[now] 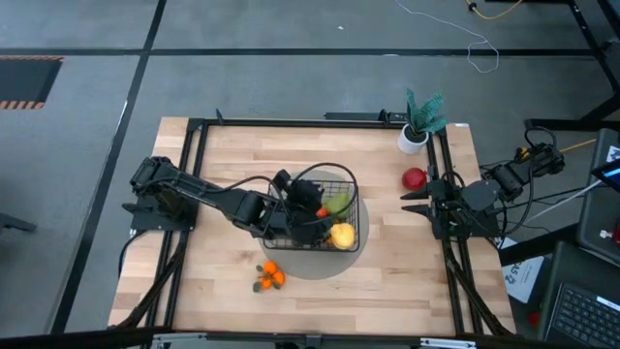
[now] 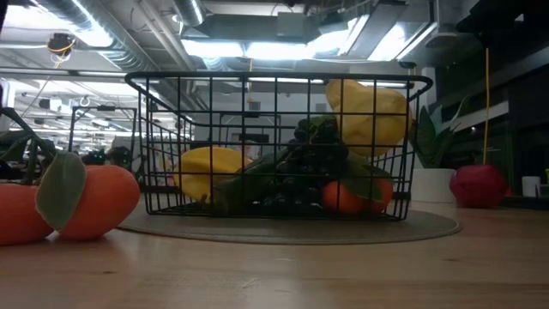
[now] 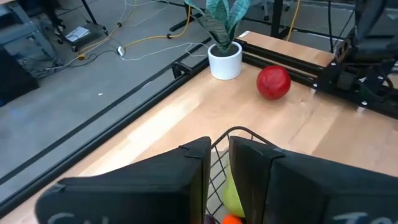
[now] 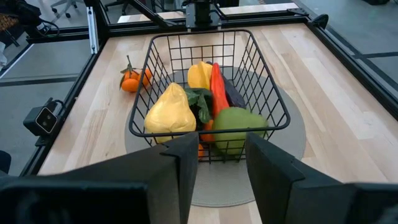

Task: Build produce basket
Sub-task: Put the tangerines into the black wire basket

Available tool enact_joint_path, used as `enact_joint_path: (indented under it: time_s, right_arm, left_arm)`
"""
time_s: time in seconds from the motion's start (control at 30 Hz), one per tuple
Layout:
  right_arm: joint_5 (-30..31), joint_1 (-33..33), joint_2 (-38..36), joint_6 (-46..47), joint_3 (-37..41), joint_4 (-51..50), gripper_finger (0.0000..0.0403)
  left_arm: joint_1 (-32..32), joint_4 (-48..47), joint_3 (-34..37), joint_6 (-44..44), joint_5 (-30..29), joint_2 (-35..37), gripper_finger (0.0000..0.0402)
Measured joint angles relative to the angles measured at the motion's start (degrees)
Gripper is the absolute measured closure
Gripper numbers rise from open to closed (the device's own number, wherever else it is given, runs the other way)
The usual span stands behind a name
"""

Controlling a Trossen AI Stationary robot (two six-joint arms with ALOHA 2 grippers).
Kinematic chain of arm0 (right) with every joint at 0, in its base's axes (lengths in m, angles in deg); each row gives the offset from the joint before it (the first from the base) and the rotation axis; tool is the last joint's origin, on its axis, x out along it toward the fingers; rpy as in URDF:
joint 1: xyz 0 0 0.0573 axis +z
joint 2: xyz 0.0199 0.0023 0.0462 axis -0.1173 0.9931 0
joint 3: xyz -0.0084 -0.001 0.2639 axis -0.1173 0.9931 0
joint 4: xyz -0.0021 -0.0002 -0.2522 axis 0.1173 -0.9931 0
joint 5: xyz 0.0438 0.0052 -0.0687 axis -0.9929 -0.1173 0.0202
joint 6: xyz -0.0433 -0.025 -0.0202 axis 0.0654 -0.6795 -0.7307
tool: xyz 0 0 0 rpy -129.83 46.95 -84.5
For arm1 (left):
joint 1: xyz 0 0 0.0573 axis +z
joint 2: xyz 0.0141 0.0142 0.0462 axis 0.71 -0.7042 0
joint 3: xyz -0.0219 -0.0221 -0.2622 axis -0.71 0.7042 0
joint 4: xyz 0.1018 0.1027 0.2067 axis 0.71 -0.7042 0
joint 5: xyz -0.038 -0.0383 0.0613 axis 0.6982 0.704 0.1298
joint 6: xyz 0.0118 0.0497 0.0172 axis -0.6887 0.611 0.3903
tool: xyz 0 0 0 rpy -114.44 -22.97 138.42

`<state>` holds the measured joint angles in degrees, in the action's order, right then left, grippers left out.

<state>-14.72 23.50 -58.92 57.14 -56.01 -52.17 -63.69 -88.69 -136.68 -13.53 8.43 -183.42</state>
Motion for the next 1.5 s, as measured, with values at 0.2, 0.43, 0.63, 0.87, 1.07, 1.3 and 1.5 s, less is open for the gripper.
enact_joint_path:
  time_s: [0.2, 0.43, 0.63, 0.87, 1.07, 1.3, 1.5]
  right_arm:
    - [0.0, -0.01, -0.02, 0.01, 0.0, 0.0, 0.0279]
    - [0.0, 0.0, 0.0, 0.17, 0.0, 0.0, 0.0279]
    - [0.0, -0.02, -0.02, 0.33, 0.0, 0.0, 0.0279]
    - [0.01, 0.0, -0.01, 0.33, -0.01, 0.01, 0.0279]
    - [0.04, 0.0, -0.02, 0.24, 0.0, 0.0, 0.0279]
    - [0.07, 0.0, 0.0, 0.22, 0.0, 0.02, 0.0279]
    - [0.09, -0.02, 0.0, 0.13, 0.0, 0.04, 0.0279]
  left_arm:
    - [-0.1, 0.0, -0.02, 0.0, 1.3, 0.0, 0.0354]
    - [-0.66, -0.15, -0.04, -0.12, 10.96, 0.0, 0.0353]
    - [-3.6, -7.28, -0.07, -7.55, 31.64, 0.0, 0.0352]
    - [-11.72, -14.93, -0.07, -20.71, 41.2, -0.76, 0.0354]
    - [-19.75, -14.68, 0.02, -24.03, 39.98, -2.91, 0.0358]
    - [-25.39, -13.33, -0.04, -26.72, 37.09, -8.62, 0.0358]
    - [-26.01, -17.35, -0.07, -36.74, 36.9, -12.89, 0.0358]
